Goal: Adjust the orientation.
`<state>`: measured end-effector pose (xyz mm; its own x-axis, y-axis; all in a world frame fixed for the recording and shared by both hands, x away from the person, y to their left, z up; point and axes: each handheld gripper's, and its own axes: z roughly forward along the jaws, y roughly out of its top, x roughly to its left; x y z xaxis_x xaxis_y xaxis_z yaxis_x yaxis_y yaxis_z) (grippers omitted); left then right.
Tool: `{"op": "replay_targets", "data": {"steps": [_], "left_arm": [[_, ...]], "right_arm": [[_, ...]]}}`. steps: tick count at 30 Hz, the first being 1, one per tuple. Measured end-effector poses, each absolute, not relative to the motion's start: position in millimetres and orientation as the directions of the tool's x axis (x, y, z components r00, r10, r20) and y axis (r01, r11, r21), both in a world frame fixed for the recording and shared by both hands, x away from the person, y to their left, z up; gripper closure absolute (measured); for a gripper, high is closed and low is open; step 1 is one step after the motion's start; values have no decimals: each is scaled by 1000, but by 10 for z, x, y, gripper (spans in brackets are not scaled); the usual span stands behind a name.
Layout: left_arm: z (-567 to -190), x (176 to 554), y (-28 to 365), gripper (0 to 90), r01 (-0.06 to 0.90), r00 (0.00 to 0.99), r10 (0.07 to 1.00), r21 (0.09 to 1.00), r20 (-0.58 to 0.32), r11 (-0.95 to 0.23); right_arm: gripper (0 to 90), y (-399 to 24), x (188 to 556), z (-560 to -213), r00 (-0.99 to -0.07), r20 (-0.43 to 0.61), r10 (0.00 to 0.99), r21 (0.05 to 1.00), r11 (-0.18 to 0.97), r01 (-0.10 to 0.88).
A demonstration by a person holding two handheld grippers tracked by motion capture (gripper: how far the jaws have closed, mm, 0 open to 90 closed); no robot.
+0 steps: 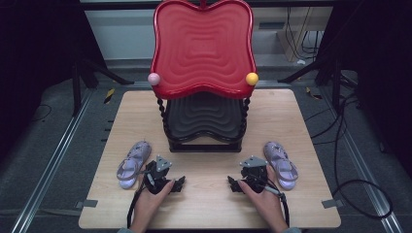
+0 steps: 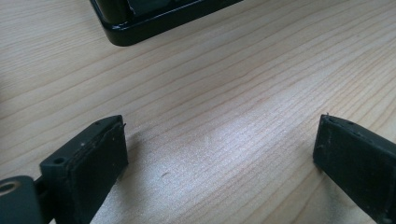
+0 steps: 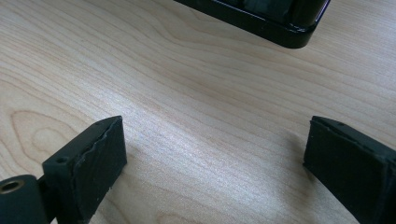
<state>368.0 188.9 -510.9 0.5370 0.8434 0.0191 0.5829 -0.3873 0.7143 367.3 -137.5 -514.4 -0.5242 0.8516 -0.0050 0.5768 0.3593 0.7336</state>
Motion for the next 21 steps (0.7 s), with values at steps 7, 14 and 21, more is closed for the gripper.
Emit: {"op": "replay_targets", "data": {"steps": [7,14,21], "left_arm": [[-5021,3661,1894,70,587,570,822,693,12,-418],[-4527,3585,1955,55,548,562,823,707,84,-447],[-4078,3602,2208,69,536,539,831,704,138,-465]], "right_arm": [[59,-1374,3673,-5144,-524,-3,852,734,358,578],[59,-1374,3672,-5144,-523,-4,852,733,358,578],[59,-1377,3673,-5145,-526,-5,851,734,360,576]]}}
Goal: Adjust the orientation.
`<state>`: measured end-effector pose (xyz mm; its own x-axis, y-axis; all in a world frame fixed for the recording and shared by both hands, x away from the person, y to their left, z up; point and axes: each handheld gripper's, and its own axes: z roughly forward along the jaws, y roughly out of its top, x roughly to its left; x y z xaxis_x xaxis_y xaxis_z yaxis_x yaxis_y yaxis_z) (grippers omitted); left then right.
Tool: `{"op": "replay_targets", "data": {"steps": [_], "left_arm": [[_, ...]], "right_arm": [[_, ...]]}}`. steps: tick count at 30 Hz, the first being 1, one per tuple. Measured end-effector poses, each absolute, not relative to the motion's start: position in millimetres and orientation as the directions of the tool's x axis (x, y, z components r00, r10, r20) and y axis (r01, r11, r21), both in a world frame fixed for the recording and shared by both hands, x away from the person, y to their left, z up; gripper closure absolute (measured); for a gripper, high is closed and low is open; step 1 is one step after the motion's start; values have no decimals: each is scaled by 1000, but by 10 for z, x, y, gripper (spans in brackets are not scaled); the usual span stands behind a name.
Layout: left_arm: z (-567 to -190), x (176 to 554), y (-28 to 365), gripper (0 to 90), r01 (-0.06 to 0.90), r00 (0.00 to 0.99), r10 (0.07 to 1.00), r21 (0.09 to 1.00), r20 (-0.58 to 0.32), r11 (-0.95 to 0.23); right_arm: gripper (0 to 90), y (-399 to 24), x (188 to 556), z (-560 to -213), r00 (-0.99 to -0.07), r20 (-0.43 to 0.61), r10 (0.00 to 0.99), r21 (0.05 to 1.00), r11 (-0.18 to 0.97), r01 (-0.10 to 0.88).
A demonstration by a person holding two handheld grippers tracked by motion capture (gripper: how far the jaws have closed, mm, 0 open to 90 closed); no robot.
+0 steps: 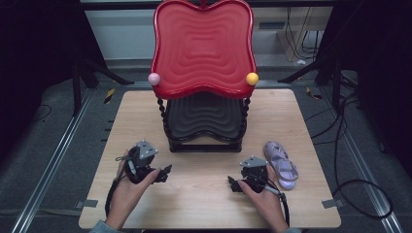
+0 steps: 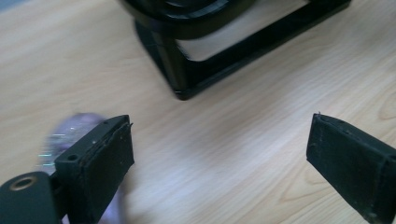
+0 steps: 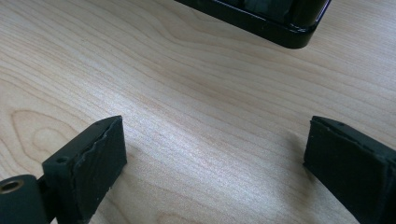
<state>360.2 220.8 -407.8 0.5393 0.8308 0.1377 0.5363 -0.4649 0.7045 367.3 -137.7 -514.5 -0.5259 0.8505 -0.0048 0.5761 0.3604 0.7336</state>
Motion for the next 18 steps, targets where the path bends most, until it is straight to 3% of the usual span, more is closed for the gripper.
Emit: {"op": "replay_targets", "data": {"steps": [3,18], "left_arm": [[-3977,3630,2363,68,551,513,841,686,170,-475],[-3918,3658,2972,82,627,404,903,675,145,-388]], "right_arm": [[59,-1376,3673,-5144,-526,-4,851,733,360,577],[59,-1376,3673,-5144,-526,-4,850,733,360,577]]}}
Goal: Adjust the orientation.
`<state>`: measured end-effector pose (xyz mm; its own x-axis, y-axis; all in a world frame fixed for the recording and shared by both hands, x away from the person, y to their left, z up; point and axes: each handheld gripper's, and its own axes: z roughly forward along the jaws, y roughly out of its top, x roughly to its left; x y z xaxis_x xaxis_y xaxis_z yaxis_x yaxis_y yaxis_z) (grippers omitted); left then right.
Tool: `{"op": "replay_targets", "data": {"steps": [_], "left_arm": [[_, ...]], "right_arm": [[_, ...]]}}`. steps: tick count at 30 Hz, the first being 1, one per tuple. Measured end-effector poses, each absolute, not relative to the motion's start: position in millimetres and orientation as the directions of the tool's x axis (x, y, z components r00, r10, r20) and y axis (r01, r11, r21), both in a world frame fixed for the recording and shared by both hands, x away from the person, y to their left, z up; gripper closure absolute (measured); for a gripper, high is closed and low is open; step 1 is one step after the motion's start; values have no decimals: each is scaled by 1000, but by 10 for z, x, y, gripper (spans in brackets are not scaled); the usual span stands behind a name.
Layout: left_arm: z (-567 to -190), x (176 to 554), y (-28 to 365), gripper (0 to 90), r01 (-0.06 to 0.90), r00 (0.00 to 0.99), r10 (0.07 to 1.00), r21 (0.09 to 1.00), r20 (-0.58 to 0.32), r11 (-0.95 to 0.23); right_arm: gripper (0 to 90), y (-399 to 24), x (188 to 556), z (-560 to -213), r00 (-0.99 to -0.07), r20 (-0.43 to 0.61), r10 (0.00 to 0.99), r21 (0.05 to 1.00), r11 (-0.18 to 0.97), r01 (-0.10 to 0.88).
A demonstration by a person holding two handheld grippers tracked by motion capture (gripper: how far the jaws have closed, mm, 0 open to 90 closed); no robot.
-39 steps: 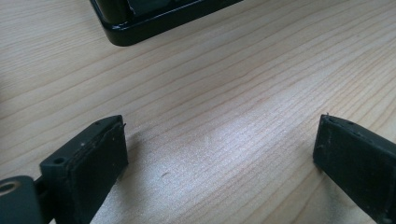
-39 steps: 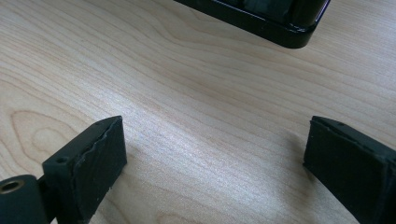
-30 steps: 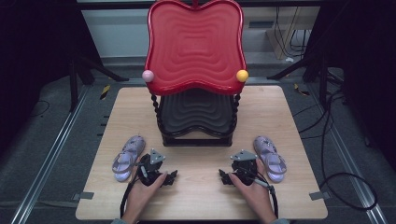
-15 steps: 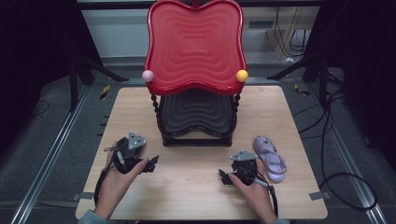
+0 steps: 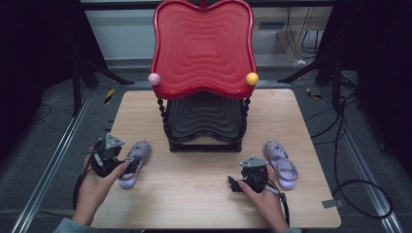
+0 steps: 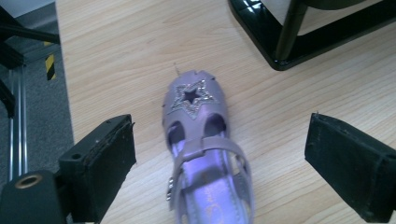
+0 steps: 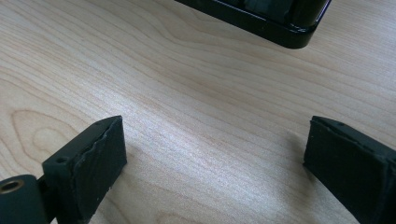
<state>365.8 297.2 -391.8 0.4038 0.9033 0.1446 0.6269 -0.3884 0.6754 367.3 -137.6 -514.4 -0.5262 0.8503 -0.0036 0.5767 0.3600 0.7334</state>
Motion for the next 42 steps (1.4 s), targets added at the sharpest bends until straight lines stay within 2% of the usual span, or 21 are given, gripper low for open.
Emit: {"op": "replay_targets", "data": {"steps": [20,28,42], "left_arm": [[-3854,3656,3299,249,726,377,917,573,130,-380],[-3927,3755,3304,411,759,415,904,508,105,-408],[-4171,3916,3286,569,821,440,895,373,70,-432]], "right_arm": [[59,-1376,3672,-5144,-526,-4,851,734,360,576],[59,-1377,3674,-5145,-527,-5,850,734,361,575],[59,-1377,3673,-5145,-527,-5,850,734,361,575]]}}
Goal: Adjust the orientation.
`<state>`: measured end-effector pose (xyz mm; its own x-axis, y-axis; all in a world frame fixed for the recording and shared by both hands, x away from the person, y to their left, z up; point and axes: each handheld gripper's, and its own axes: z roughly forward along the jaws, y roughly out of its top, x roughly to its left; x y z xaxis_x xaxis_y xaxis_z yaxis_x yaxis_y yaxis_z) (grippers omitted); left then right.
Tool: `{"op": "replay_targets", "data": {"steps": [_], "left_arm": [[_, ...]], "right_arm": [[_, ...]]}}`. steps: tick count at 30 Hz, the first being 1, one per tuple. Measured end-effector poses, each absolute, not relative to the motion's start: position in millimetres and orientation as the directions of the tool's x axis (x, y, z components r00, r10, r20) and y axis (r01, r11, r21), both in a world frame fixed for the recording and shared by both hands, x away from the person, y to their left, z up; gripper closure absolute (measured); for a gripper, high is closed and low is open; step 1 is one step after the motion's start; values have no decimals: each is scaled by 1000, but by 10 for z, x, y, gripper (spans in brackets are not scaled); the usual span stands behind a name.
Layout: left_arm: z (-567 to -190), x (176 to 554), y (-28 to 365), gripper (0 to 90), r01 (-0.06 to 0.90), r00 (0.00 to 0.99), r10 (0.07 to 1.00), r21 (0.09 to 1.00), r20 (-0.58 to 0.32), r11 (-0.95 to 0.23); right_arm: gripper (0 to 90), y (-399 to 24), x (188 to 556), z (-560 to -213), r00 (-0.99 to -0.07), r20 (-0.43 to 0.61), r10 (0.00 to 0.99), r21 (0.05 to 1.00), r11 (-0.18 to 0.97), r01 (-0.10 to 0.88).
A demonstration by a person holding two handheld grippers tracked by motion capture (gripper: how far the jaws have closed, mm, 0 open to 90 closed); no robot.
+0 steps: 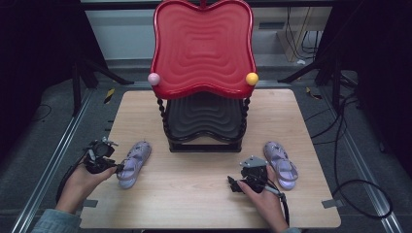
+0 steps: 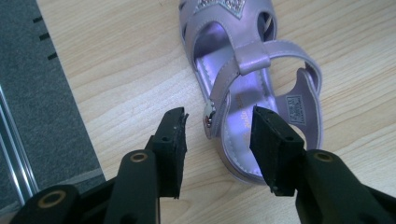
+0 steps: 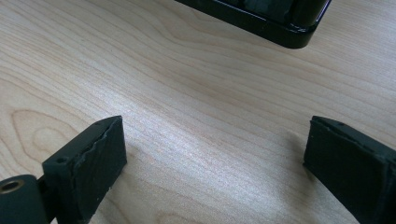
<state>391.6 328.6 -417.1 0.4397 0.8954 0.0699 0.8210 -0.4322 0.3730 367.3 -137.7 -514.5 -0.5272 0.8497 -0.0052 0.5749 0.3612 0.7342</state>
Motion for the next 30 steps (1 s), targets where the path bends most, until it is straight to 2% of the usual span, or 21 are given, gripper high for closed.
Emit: {"op": "replay_targets", "data": {"steps": [5,8,15,24,30], "left_arm": [[-4287,3985,3317,591,842,436,898,327,51,-428],[-4339,3996,3337,630,850,429,903,331,17,-410],[-4373,4018,3333,728,856,426,905,320,7,-406],[-4425,4062,3372,736,863,425,905,310,-16,-399],[-4442,4076,3406,789,868,418,908,310,-36,-388]], "right_arm": [[59,-1377,3673,-5145,-527,-5,850,734,361,575],[59,-1378,3673,-5145,-528,-6,849,734,362,574],[59,-1379,3673,-5145,-528,-6,849,734,363,574],[59,-1380,3672,-5145,-529,-6,848,734,363,574],[59,-1380,3672,-5144,-530,-4,848,734,362,574]]}}
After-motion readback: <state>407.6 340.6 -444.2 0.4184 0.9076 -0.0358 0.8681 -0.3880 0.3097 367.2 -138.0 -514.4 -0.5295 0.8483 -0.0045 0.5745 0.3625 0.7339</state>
